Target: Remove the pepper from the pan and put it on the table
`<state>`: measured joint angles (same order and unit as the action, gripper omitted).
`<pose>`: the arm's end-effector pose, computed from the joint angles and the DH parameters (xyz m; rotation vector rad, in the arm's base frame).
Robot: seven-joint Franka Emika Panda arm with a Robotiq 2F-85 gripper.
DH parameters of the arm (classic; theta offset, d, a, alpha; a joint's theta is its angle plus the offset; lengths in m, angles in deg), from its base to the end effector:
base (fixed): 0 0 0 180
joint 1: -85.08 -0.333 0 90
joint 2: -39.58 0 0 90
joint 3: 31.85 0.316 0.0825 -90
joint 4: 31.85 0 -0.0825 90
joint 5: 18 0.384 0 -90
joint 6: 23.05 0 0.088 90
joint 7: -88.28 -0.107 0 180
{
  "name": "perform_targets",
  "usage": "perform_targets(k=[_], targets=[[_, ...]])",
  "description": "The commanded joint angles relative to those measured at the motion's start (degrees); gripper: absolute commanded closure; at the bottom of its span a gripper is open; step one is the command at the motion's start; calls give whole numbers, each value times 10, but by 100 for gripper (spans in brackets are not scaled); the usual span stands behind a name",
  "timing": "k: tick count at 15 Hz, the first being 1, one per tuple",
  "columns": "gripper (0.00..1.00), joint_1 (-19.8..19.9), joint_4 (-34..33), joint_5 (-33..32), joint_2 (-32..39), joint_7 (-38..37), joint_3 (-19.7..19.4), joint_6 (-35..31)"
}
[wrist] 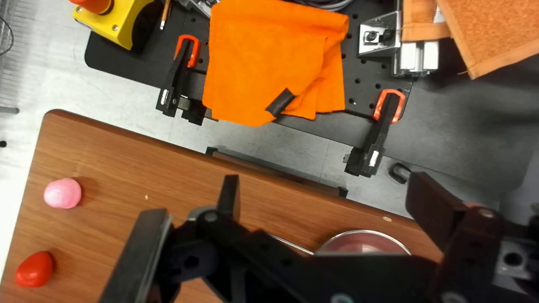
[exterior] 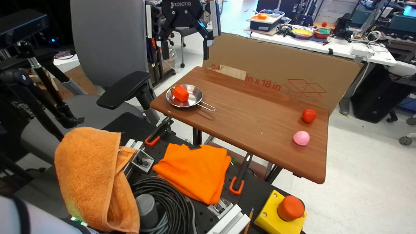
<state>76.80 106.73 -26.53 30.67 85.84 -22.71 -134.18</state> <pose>0.4141 0.1189 0.3469 2.8635 0.4800 -0.4326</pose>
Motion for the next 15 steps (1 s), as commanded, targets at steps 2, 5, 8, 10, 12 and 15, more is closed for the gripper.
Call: perform_targets(k=[2, 5, 8, 10, 12, 15], targets=[[0, -2, -2, 13, -7, 47, -6, -31], [0, -6, 15, -6, -25, 87, -4, -95], [0, -12, 33, -12, -38, 149, -4, -160], [0, -15, 45, -20, -44, 190, -4, -194], [0, -20, 60, -26, -49, 234, -8, -230], [0, -25, 81, -22, -48, 309, -16, -279]])
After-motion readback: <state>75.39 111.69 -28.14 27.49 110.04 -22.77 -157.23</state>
